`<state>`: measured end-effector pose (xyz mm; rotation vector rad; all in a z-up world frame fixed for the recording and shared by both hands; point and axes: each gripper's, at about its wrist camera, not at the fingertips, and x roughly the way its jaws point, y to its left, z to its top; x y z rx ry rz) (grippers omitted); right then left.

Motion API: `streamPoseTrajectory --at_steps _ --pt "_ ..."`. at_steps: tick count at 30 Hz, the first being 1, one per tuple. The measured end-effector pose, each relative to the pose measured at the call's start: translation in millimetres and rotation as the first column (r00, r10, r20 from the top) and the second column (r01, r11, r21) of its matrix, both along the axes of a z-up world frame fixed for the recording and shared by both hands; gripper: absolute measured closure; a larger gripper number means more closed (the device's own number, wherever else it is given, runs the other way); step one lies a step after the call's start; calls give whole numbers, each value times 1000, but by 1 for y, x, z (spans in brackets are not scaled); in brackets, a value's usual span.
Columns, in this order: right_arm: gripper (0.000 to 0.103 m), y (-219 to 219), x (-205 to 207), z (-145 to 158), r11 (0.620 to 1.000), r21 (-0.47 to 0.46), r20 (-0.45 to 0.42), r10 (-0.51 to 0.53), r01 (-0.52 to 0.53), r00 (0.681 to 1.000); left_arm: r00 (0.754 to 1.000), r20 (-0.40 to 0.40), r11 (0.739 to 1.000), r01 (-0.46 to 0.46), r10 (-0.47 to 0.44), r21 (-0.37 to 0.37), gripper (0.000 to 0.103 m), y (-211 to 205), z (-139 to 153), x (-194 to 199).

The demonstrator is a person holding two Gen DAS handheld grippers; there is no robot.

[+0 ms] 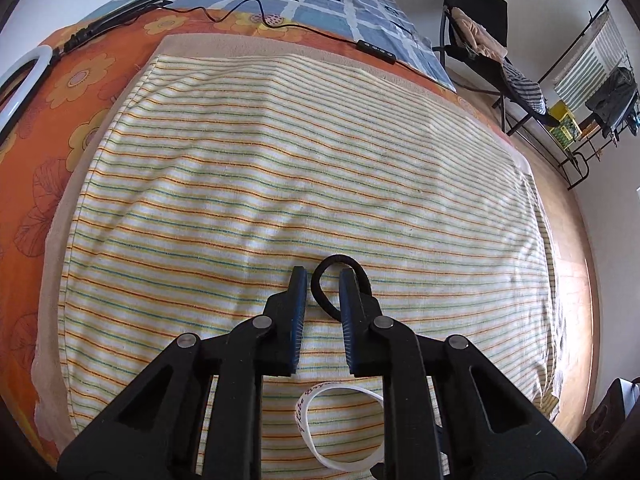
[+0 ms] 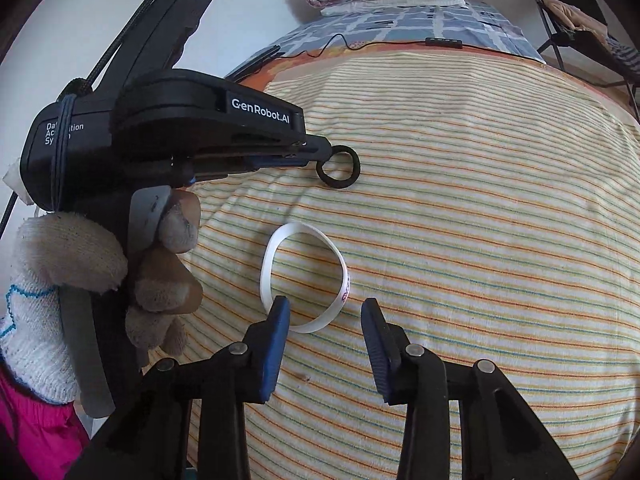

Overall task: Collect trash
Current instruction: 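Grasp the black hair tie with the left tool while the right grasps the white wristband, then carry the hair tie with the left tool while the right carries the wristband to the basket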

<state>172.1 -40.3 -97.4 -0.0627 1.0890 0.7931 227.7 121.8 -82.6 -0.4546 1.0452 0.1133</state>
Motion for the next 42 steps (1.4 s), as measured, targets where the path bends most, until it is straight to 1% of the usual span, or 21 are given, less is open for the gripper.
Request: streamPoseTrajectory --at_steps 2,4,5,6,10,13,15,19,22,26,30,38,42 --pt "65 2 0 0 1000 -4 6 -3 3 1000 1000 -9 1000 -5 5 -8 88 0 -4 2" --pt "67 4 0 0 1000 -11 13 -2 2 1000 1000 -16 1000 -10 10 0 88 0 -8 4" --pt "68 4 0 -1 1000 -14 15 -1 1 1000 1000 -18 1000 -10 10 0 91 0 -10 5" --pt "69 5 1 -1 1000 -16 15 0 0 1000 1000 -21 1000 -10 10 6 96 0 -11 5" --pt "71 5 3 -4 1000 -22 11 -6 6 1000 1000 -15 1000 -11 11 25 98 -1 -13 5" --pt "77 6 3 -6 999 -38 21 -8 8 1000 1000 -12 999 -14 14 33 99 -1 -13 5" --pt "85 9 1 -7 999 -54 35 2 -1 999 1000 -9 999 -15 15 39 99 -1 -12 5" --pt "95 10 -3 -7 997 -76 60 8 -4 998 1000 -4 999 -18 18 49 99 1 -9 2" --pt "101 5 -3 -4 998 -65 60 -10 14 998 1000 2 999 -25 25 48 99 3 -7 0" --pt "101 0 0 6 998 -48 84 -27 31 996 999 18 998 -34 33 48 99 7 1 -5" --pt "101 -7 1 11 998 -39 97 -39 43 994 999 29 997 -24 22 78 100 5 8 -9" --pt "101 -29 -1 26 996 -28 142 -75 80 987 998 55 994 -4 -2 105 100 0 26 -26" --pt "101 -42 -6 35 995 -29 172 -91 97 981 997 70 991 21 -31 133 99 -7 36 -39"
